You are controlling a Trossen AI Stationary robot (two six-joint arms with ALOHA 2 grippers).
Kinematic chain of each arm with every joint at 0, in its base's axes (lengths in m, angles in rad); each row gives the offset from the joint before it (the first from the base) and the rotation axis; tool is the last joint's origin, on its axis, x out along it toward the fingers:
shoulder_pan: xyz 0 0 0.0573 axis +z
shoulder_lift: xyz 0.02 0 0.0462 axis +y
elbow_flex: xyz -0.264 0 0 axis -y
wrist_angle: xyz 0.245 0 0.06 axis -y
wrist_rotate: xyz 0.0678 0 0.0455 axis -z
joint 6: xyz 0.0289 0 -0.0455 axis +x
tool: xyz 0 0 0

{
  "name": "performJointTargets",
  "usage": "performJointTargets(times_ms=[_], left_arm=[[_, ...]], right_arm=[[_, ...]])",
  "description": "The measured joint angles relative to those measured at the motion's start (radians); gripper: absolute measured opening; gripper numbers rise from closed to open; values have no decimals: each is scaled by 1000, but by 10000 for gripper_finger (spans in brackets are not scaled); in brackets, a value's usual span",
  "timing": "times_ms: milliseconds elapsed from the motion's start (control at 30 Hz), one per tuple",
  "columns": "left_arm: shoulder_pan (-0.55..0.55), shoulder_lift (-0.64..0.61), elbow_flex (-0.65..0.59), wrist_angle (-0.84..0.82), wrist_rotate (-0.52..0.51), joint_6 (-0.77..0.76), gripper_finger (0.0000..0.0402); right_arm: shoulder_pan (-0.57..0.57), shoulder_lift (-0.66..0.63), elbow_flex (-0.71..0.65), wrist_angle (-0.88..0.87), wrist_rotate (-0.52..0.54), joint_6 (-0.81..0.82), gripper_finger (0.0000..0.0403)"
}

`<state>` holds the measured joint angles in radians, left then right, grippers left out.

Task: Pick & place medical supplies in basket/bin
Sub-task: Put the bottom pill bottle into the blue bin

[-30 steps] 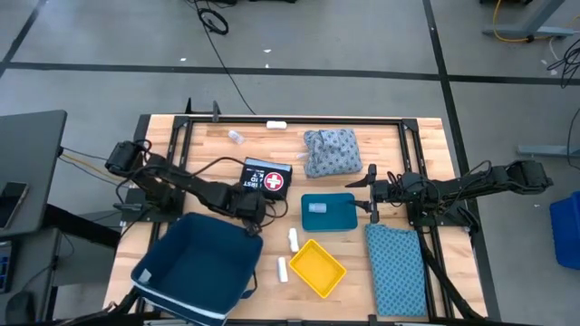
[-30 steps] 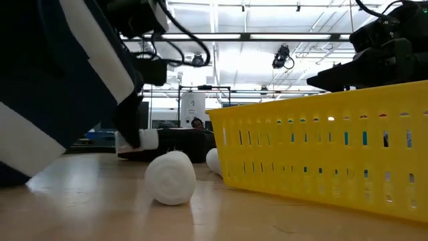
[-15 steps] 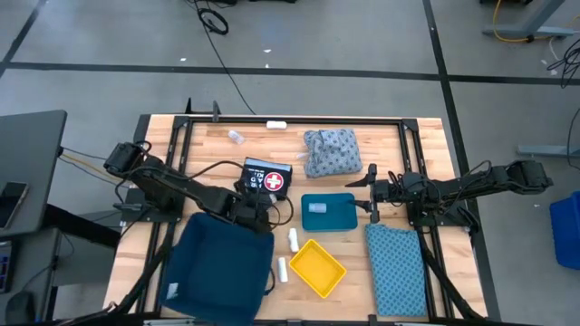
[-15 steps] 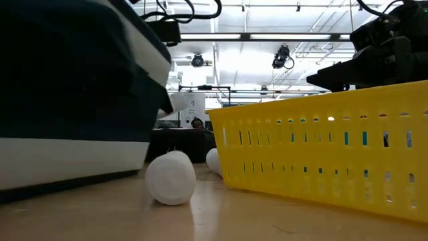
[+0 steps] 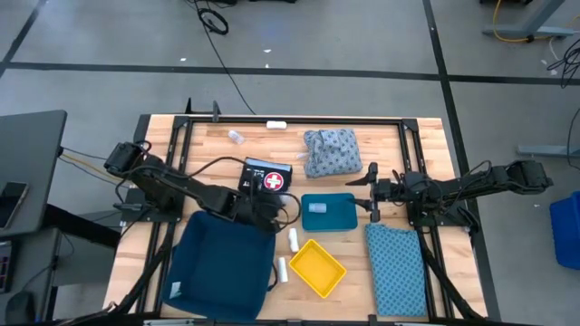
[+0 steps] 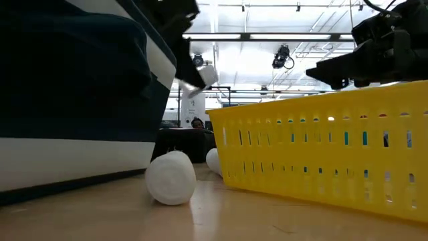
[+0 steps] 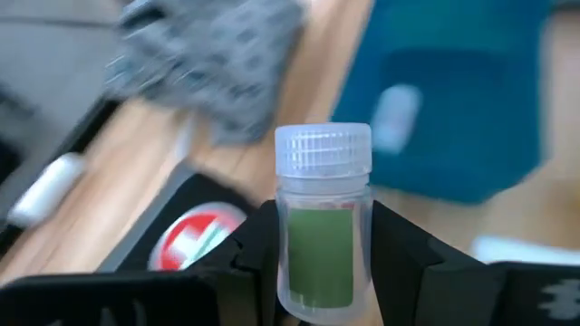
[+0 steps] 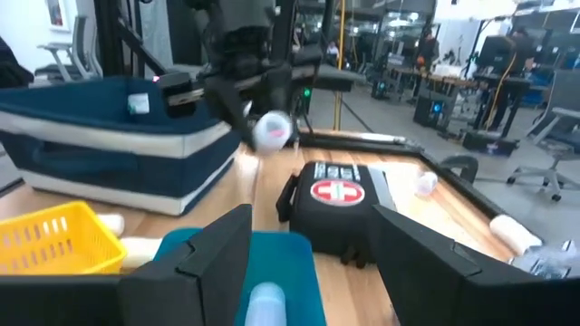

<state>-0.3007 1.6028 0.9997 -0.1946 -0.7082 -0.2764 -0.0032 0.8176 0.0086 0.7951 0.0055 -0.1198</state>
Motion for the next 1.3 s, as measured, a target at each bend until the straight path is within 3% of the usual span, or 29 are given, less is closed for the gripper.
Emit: performJointTargets(times_ms=[267, 633, 933, 1200, 1300], left_arm=[[115, 30, -2, 259, 362, 211, 121], [244, 187, 67, 395, 663, 280, 121], [244, 337, 227, 272, 760, 355, 121], [244, 360, 241, 252, 763, 365, 121], [247, 356, 241, 247, 781, 363, 155]], right_arm=[[0, 0, 0, 45, 0, -5, 233], [0, 0, 0, 49, 25, 2, 233], [0, 0, 0, 47, 39, 0, 233], [-1, 0, 0, 42, 38, -1, 233], [-1, 0, 0, 38, 41, -1, 233]])
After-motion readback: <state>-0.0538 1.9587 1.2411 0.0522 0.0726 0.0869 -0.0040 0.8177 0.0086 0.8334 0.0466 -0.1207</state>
